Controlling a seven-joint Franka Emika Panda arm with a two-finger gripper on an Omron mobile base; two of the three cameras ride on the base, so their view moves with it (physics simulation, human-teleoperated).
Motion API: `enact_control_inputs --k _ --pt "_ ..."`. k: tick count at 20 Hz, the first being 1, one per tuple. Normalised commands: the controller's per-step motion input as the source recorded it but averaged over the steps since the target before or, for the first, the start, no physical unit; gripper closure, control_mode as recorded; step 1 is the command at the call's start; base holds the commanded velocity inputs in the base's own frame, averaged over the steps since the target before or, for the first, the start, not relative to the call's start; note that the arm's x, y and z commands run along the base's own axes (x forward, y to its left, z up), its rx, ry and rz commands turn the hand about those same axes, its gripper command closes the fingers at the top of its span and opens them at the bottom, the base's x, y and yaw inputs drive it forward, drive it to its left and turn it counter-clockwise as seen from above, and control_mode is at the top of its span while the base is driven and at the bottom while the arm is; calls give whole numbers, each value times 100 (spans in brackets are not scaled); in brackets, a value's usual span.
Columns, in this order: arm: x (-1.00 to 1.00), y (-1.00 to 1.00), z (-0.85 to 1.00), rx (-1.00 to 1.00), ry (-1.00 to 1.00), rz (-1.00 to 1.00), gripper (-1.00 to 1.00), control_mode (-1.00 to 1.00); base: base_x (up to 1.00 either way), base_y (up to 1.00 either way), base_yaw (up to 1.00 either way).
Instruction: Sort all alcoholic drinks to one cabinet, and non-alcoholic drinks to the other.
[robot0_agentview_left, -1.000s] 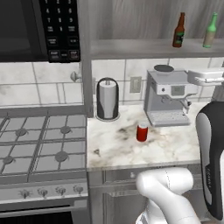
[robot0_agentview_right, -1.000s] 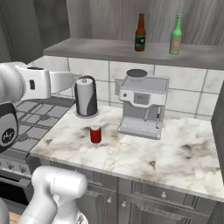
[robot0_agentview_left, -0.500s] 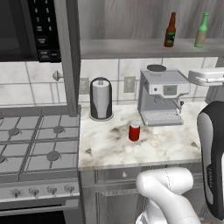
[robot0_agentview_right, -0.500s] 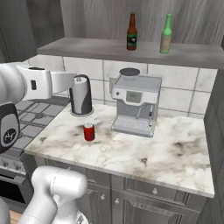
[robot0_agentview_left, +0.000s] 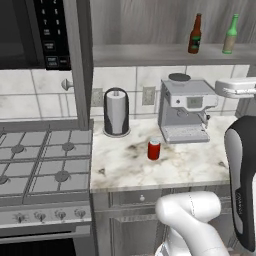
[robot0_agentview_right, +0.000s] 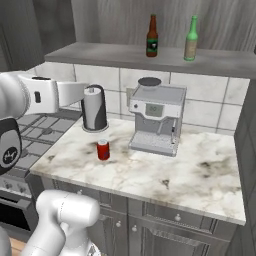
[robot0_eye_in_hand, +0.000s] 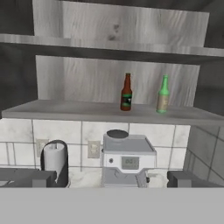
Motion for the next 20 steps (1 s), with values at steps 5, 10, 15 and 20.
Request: enact_control_inputs --k 5,10,15,20 --pt "0 0 0 0 0 0 -100 100 -12 0 1" --pt "-8 1 -20 -1 7 2 -100 -100 -6 0 0" --pt "-9 9 -54 -1 11 10 -100 -100 0 0 0" --pt "-5 21 -59 -1 11 13 -100 -100 0 0 0"
